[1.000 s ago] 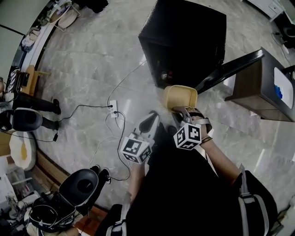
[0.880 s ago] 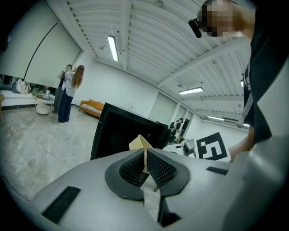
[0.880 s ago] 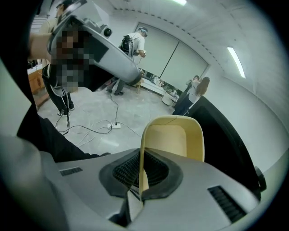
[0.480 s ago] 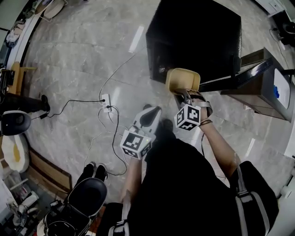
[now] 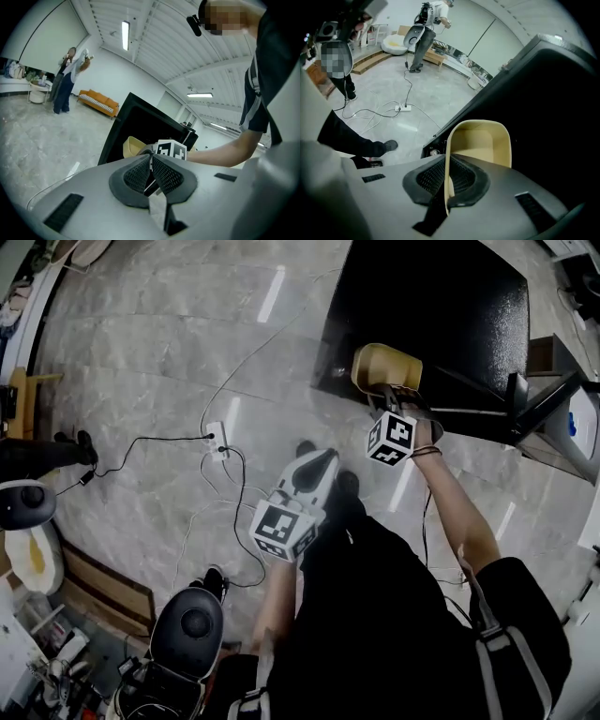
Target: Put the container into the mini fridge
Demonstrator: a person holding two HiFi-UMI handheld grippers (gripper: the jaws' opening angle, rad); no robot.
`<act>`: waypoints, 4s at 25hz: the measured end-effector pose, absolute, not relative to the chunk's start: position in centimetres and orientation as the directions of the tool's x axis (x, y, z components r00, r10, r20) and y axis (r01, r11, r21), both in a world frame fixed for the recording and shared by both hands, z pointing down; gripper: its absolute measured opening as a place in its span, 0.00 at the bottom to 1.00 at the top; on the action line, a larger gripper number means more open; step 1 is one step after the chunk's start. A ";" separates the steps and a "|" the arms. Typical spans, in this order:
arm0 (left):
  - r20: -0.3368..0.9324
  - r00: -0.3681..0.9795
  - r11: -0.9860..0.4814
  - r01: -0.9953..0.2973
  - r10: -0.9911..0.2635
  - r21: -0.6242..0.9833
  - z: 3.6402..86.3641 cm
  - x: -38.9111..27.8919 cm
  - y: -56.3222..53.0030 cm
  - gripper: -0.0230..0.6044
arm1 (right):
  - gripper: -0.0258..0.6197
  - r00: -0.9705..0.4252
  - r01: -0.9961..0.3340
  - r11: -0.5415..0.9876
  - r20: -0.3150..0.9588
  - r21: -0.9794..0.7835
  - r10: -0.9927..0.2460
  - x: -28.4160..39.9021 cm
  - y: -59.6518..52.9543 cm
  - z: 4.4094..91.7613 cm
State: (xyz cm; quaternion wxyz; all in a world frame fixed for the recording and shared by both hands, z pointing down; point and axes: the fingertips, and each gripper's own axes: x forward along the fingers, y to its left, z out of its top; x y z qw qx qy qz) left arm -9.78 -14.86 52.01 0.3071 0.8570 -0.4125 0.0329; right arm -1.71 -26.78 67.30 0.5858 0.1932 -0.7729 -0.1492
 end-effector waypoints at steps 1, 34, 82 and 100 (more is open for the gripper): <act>0.310 0.660 -0.469 -0.724 -0.684 0.506 52.4 -9.8 -15.1 0.11 | 0.08 -0.231 -0.117 0.881 0.850 0.458 -0.473 -1.7 -27.5 68.0; 0.340 0.724 -0.519 -0.676 -0.600 0.523 56.3 -9.8 -17.2 0.11 | 0.13 0.017 -0.174 0.846 0.860 0.504 -0.509 3.1 -40.8 80.7; 0.333 0.543 -0.464 -0.837 -0.771 0.289 46.1 -3.0 -1.2 0.11 | 0.09 -0.372 -0.111 0.695 0.619 0.710 -0.691 5.7 -18.5 57.7; 0.290 0.476 -0.419 -0.876 -0.830 0.238 41.5 -0.6 2.0 0.11 | 0.07 -0.572 -0.341 0.692 0.443 0.636 -0.690 6.6 -9.6 45.8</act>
